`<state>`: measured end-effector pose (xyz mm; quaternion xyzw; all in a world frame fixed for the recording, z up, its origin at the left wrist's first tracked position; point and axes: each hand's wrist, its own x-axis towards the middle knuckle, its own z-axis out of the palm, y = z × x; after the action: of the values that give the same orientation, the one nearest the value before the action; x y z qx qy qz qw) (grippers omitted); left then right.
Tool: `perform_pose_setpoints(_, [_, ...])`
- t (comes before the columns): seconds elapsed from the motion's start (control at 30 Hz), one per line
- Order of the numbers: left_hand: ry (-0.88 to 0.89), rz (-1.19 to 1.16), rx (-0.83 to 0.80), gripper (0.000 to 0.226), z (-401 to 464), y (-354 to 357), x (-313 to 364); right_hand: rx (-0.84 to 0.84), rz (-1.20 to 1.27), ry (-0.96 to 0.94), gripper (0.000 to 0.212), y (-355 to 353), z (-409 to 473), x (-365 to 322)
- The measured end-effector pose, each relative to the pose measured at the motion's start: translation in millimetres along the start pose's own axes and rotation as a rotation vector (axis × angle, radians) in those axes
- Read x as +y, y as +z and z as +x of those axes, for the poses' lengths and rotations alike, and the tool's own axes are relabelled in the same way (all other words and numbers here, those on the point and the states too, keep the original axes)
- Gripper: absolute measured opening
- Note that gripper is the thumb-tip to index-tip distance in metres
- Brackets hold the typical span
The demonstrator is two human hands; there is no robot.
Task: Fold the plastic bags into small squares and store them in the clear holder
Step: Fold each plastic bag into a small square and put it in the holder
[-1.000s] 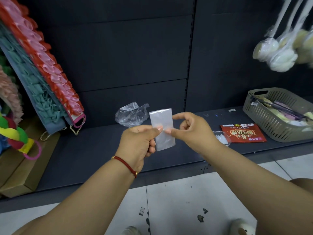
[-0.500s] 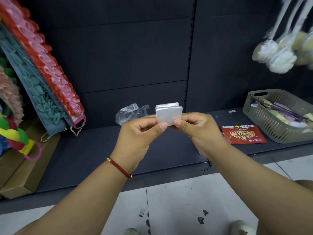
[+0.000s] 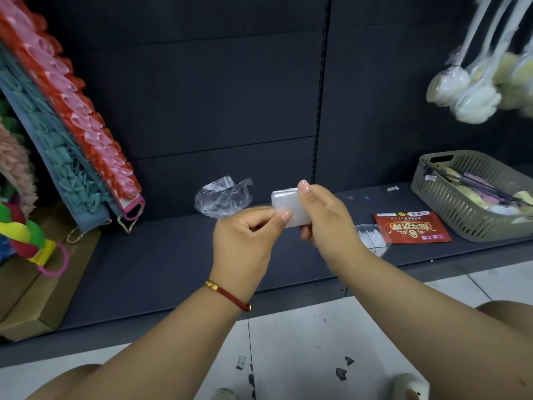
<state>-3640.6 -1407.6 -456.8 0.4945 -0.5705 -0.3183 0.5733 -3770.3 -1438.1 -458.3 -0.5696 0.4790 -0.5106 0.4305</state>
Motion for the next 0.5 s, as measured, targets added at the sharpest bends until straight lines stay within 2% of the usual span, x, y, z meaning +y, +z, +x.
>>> perform_pose_setpoints(0.2, [-0.099,-0.036,0.010,0.017,-2,9,1,0.149,-0.048,-0.131,0.039,3,1,2])
perform_pose_setpoints(0.27, [-0.152,-0.113,0.045,0.002,-1,14,1,0.174,-0.059,-0.148,0.036,3,0,3])
perform_pose_setpoints(0.4, [-0.305,-0.248,0.052,0.048,5,26,-2,0.194,-0.111,-0.184,0.031,5,-4,5])
perform_pose_setpoints(0.5, [-0.227,-0.125,0.103,0.047,7,36,-6,0.166,-0.137,-0.180,0.030,8,-8,6])
